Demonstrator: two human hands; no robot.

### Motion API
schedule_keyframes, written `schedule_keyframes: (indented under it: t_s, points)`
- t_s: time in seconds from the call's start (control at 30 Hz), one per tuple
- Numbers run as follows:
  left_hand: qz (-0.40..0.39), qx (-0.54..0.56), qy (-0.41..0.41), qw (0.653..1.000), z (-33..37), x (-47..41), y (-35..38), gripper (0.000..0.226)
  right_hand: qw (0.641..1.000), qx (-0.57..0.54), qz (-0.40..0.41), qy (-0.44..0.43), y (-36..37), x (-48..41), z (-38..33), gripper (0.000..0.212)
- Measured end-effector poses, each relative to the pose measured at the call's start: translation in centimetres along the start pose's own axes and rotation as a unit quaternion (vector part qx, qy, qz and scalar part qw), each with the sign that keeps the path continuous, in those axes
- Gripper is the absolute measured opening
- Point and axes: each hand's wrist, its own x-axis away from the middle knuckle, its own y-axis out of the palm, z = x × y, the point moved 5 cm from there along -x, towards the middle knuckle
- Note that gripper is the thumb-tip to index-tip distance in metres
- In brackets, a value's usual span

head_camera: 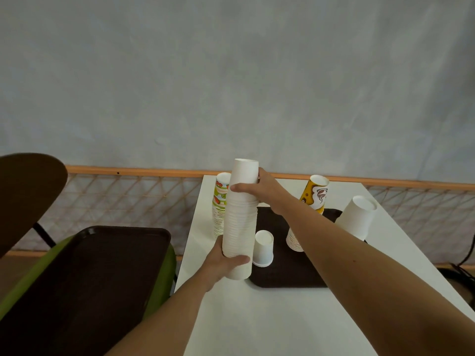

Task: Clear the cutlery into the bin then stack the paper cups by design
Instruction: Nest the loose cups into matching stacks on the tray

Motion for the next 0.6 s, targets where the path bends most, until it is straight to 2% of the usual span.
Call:
schedule_keyframes:
  t_s: [0.13, 0.3, 0.47, 0.6]
  points:
    - [0.015, -0.009, -0.002, 1.0, 0.3, -0.1, 0.4, 0.083, 1.0, -0.011, 0.006, -0.029, -0.9, -0.6, -1.4, 0.069]
    - [0.039, -0.006, -0.001, 0.999, 0.4, -0.1, 0.8, 0.082, 0.995, -0.076, 0.051, -0.049, -2.5, -1.5, -2.7, 0.065]
    - [0.071, 0.009, 0.0, 0.997, 0.0, 0.0, 1.0, 0.083, 0.97, -0.198, 0.115, -0.082, -4.9, -1.6, -2.9, 0.061]
    - [0.082, 0.015, -0.003, 0.996, -0.5, 0.0, 1.1, 0.091, 0.96, -0.218, 0.151, -0.087, -6.1, -1.5, -1.0, 0.061]
